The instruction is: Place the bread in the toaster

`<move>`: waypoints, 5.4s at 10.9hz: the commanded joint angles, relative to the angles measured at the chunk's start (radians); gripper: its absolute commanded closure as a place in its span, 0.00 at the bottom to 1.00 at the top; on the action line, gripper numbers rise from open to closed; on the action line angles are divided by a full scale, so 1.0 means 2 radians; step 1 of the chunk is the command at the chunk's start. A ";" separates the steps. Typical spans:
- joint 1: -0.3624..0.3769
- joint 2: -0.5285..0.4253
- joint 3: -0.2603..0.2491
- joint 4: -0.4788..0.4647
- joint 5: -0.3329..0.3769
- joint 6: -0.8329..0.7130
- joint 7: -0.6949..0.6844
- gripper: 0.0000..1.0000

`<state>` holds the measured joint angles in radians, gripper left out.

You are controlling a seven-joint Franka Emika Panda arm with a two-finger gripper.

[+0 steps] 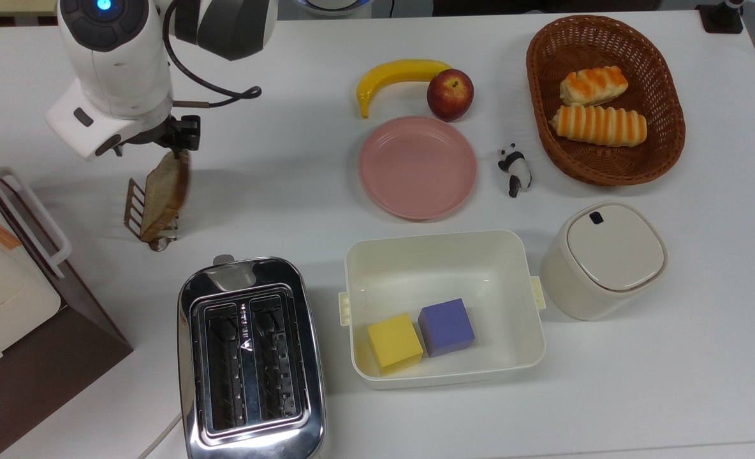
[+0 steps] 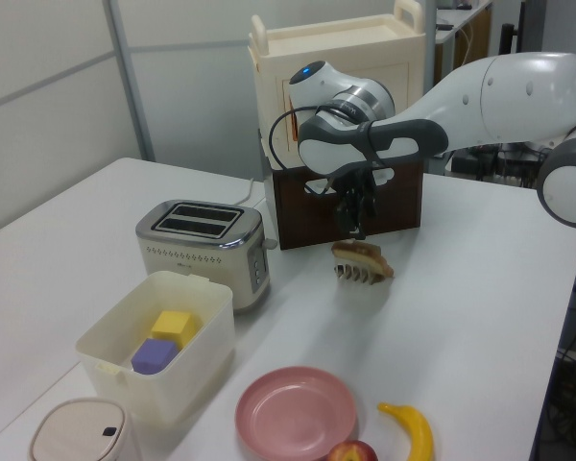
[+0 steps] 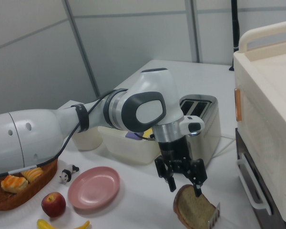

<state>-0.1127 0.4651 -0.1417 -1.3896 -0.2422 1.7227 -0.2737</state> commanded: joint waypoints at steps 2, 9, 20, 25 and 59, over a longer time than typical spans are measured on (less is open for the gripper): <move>0.008 -0.002 0.003 -0.016 0.006 0.002 -0.004 0.00; 0.010 0.021 0.003 -0.018 0.002 0.028 0.010 0.63; 0.009 -0.023 0.001 0.008 0.001 0.021 0.003 1.00; 0.006 -0.029 0.001 0.054 0.082 0.076 0.007 1.00; 0.006 -0.019 0.048 0.026 0.263 0.302 0.000 0.57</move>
<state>-0.1020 0.4610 -0.0437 -1.3124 0.2715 2.3369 -0.2648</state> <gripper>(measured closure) 0.599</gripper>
